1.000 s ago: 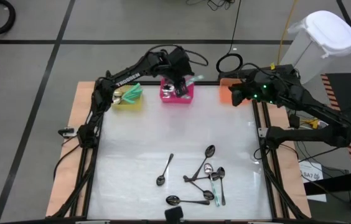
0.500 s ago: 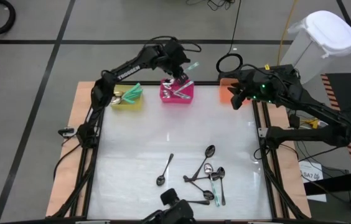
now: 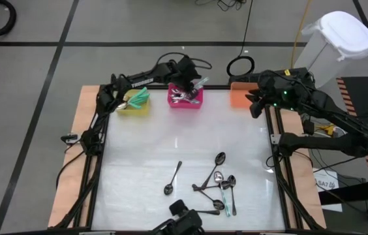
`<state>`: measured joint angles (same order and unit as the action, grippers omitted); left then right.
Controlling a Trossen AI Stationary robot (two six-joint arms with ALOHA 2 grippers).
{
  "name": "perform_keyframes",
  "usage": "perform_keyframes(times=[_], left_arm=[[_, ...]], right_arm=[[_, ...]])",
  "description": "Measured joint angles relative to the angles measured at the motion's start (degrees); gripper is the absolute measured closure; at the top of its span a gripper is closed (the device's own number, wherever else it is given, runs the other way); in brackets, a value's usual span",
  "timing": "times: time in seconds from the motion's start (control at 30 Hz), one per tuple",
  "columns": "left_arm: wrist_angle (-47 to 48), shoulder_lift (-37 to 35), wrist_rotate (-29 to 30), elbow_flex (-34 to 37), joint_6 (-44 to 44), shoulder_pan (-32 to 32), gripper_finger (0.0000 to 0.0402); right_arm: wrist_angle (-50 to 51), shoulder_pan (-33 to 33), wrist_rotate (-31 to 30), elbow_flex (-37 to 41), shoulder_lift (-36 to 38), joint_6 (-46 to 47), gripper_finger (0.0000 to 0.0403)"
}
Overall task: Sort silverware by color (type)
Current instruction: Put the white patterned spoon into the pink bin
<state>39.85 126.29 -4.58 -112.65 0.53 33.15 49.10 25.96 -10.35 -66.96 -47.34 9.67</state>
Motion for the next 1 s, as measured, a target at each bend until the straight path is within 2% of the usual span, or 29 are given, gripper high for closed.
perform_keyframes(times=[0.13,0.67,0.87,1.0], left_arm=[[1.46,0.17,0.11,2.44,0.2,0.19,0.0384],[1.22,0.26,1.69,2.57,5.87,2.42,0.0384],[2.67,1.96,-2.05,2.57,6.87,2.66,0.0377],[2.46,2.02,-1.97,2.57,8.77,1.84,0.0374]], right_arm=[[0.88,0.0,-0.04,0.0,0.22,0.1,0.0293],[0.44,0.0,-0.11,0.0,0.2,-0.09,0.0293],[-0.01,-0.01,-2.09,0.0,0.04,-0.36,0.0293],[-1.74,0.46,-3.28,0.0,-0.38,-1.32,0.0293]])
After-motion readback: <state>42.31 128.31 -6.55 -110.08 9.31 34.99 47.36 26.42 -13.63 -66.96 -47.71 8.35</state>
